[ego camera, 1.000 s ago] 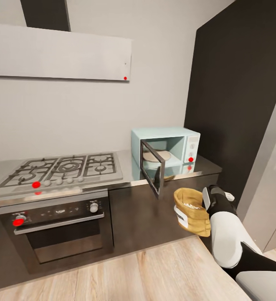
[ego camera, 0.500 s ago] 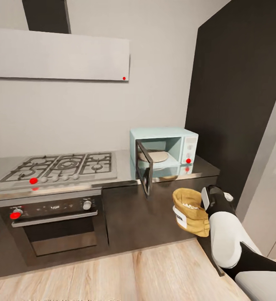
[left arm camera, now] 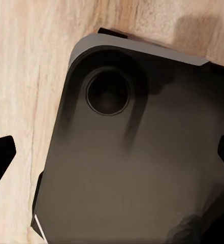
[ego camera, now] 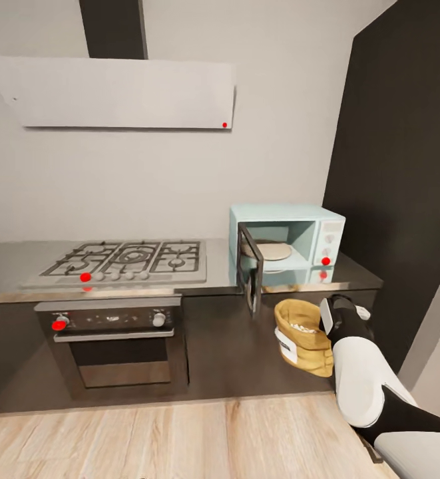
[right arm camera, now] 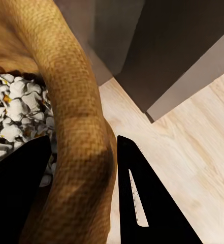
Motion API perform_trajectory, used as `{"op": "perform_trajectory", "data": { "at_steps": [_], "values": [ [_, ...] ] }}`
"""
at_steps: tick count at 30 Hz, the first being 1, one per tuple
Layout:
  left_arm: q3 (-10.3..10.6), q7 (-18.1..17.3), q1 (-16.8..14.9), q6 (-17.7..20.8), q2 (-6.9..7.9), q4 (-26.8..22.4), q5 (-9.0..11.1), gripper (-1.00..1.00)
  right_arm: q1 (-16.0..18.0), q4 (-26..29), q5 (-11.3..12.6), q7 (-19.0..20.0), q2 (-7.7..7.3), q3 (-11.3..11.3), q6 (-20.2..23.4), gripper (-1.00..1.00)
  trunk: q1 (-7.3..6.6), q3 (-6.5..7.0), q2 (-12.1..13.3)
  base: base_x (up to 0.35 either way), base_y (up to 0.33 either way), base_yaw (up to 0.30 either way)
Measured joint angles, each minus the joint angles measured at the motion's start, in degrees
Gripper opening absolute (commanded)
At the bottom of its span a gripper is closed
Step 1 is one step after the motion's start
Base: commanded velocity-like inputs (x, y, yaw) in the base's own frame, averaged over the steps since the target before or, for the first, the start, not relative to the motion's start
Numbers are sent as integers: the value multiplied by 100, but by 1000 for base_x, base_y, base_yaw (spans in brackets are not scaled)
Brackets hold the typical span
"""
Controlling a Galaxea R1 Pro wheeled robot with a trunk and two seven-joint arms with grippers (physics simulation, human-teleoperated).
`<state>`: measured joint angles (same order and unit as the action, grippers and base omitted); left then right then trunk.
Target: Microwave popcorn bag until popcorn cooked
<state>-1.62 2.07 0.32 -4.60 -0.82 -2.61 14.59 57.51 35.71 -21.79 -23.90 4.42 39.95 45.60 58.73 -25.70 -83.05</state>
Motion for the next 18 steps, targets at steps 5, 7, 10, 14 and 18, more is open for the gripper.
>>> {"op": "perform_trajectory", "data": {
  "at_steps": [5, 7, 10, 14, 18],
  "values": [
    [0, -2, 0, 0, -4, 0, -2, 100, 0, 0, 0, -3, -10, -1, 0, -100, 0, 0, 0, 0, 0, 24],
    [0, -1, 0, 0, -4, 1, -5, 100, 0, 0, 2, -2, -13, -1, 0, -100, 0, 0, 0, 0, 0, 1],
    [0, 0, 0, 0, -4, 0, -4, 100, 0, 0, -4, -2, -22, -1, 0, -100, 0, 0, 0, 0, 0, 0],
    [0, 3, 0, 0, -4, 0, -3, 100, 0, 0, -4, 4, -33, 3, 1, -100, 0, 0, 0, 0, 0, 0],
    [-1, 4, 0, 0, -4, 0, -3, 100, 0, 106, -17, 48, -82, 7, 778, -100, 0, 0, 0, 0, 0, 0]
  ]
}}
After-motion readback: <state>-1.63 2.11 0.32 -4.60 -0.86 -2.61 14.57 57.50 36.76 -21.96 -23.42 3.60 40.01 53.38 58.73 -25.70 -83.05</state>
